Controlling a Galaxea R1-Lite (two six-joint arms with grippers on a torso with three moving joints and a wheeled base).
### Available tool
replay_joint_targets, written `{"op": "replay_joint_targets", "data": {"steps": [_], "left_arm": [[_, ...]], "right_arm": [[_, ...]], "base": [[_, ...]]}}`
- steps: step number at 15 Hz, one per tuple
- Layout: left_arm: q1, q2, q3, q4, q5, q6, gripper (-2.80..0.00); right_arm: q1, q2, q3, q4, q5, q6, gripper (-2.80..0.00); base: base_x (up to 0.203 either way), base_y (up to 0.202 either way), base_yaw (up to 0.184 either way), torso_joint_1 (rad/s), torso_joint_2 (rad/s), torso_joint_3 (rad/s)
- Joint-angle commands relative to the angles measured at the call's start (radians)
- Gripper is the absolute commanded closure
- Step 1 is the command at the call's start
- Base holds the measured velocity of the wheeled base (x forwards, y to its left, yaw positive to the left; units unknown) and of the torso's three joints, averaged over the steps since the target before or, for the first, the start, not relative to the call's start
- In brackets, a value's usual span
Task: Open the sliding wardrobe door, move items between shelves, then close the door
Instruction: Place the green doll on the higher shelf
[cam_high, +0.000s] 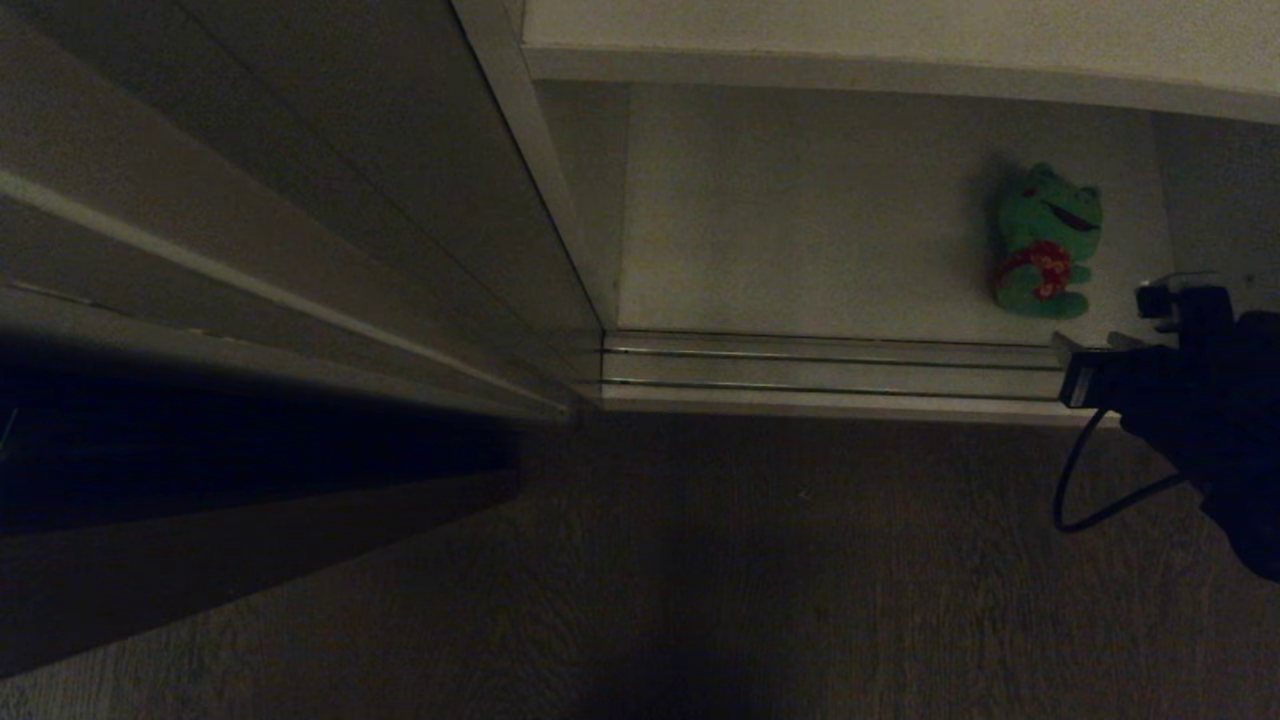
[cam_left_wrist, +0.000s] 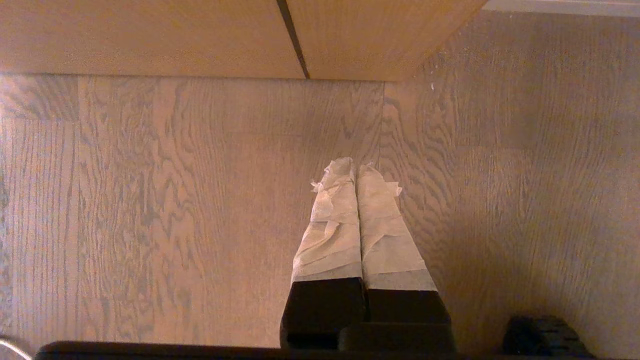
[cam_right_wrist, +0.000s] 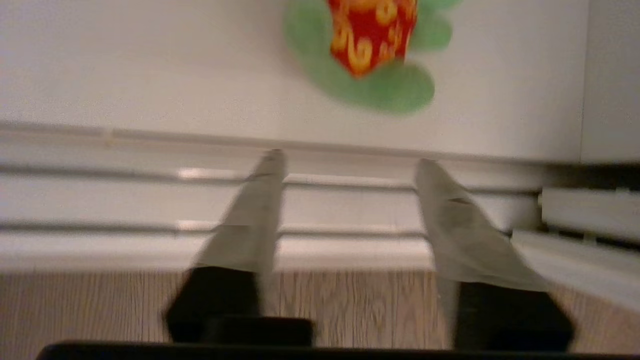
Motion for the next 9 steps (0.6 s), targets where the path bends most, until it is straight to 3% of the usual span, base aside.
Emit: {"op": "replay_joint_targets", "data": {"steps": [1, 9], "left_arm": [[0.0, 0.0, 0.0, 0.0, 0.0, 0.0, 0.0], [0.0, 0.0, 0.0, 0.0, 0.0, 0.0, 0.0]], "right_arm": [[0.001, 0.012, -0.06, -0.005, -0.001, 0.002, -2.8], [0.012, 0.23, -0.296, -0.009, -0.012, 0.004, -2.8]], "base": [[0.0, 0.0, 0.0, 0.0, 0.0, 0.0], [0.0, 0.0, 0.0, 0.0, 0.0, 0.0]]}}
